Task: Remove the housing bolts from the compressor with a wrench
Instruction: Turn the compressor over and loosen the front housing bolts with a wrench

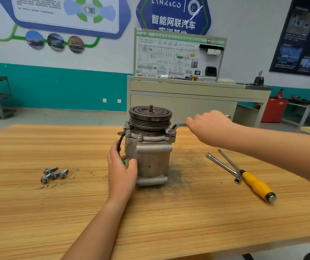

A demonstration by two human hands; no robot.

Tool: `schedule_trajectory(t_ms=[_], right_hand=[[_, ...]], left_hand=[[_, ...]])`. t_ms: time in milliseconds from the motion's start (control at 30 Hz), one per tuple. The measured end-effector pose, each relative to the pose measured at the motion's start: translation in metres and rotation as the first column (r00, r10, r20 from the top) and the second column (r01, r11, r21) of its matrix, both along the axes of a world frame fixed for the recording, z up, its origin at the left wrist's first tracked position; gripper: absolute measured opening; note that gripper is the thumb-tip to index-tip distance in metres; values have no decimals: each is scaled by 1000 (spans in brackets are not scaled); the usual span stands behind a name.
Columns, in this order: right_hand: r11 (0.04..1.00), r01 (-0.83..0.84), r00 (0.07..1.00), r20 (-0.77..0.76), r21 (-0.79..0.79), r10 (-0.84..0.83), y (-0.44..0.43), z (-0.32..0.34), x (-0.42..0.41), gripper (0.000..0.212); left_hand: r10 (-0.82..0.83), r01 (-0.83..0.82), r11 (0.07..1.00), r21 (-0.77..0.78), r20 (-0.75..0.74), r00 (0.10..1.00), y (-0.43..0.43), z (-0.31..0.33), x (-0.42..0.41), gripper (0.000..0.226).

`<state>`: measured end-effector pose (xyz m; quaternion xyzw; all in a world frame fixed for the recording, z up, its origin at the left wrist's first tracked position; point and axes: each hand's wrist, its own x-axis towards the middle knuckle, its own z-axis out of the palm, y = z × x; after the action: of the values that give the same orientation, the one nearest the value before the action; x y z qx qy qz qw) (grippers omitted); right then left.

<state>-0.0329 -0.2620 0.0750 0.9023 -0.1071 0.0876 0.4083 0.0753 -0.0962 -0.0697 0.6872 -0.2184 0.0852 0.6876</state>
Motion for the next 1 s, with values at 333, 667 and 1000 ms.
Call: schedule_trajectory(t_ms=[333, 667, 1000], right_hand=[[868, -179, 931, 364, 464, -2, -1, -16, 33, 26], [705, -364, 854, 520, 609, -7, 22, -17, -46, 18], [945, -42, 970, 240, 324, -39, 48, -16, -51, 32]], left_hand=[[-23, 22, 999, -30, -22, 999, 2, 0, -1, 64], [-35, 34, 999, -38, -38, 999, 2, 1, 1, 63], [-31, 30, 999, -38, -34, 999, 1, -1, 2, 65]])
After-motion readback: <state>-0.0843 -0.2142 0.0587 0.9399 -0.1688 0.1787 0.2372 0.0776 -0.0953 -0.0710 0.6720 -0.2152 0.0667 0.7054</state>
